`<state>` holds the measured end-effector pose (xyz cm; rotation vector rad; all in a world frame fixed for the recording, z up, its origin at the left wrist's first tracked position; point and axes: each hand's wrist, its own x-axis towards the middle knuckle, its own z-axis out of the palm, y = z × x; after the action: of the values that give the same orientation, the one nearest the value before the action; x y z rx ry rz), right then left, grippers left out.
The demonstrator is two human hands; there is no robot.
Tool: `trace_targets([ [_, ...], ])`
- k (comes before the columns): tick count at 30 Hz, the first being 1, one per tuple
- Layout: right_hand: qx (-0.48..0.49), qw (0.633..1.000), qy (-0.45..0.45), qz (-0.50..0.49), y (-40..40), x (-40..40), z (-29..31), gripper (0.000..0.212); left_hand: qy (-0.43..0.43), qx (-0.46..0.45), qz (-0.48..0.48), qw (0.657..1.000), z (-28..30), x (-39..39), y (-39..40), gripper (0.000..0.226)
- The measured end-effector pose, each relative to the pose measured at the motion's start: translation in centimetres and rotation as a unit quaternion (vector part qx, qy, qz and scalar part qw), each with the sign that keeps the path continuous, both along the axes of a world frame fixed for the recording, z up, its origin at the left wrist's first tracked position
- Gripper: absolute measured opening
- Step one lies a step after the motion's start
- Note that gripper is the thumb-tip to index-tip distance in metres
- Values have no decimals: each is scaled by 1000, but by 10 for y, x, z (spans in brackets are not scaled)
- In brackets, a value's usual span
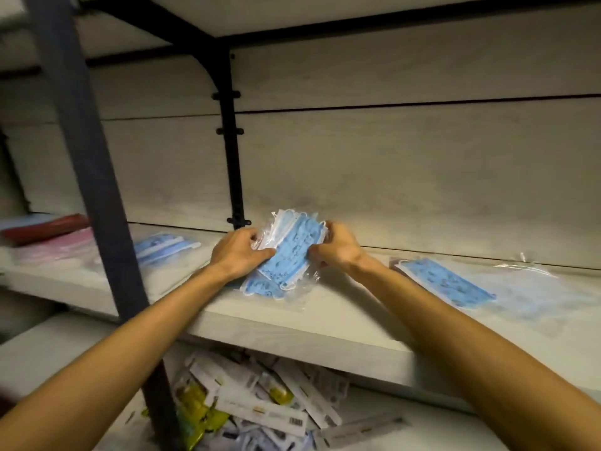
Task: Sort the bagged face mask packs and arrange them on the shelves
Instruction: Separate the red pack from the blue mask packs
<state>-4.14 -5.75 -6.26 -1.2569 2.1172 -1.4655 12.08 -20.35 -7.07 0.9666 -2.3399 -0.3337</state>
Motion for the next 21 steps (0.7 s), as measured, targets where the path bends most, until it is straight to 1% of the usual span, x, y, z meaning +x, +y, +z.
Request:
trace_targets([
  [2,57,993,99,-17,-15,9,-3,35,-50,2,26,998,-4,13,-13,47],
  [3,98,982,157,-24,-21,12,-6,39,-77,17,38,996,-6,19,-19,56],
  [5,168,953,248,-42,-27,16,-12,59,-107,54,55,991,-9,27,-25,73],
  [6,184,945,265,-52,-28,17,-13,70,-112,62,60,990,-9,29,-27,80],
  [7,188,943,268,-61,-26,17,-12,78,-118,52,62,990,-8,29,-27,84],
  [9,179,948,253,-69,-17,12,-5,85,-120,-20,52,991,-1,21,-21,83],
  [11,155,956,237,-79,-1,0,4,77,-93,-83,6,992,9,3,-8,71],
  [12,145,958,233,-86,10,-8,7,70,-72,-89,-24,993,14,-9,1,63],
  [13,142,957,234,-96,21,-18,10,64,-56,-80,-53,994,18,-23,12,58],
  [15,154,951,238,-124,49,-41,12,58,-56,-53,-106,991,22,-54,36,56],
  [18,180,942,227,-172,98,-78,10,57,-91,-39,-163,982,18,-101,78,64],
  [21,209,938,194,-194,147,-109,6,67,-148,-24,-201,968,10,-137,113,80],
])
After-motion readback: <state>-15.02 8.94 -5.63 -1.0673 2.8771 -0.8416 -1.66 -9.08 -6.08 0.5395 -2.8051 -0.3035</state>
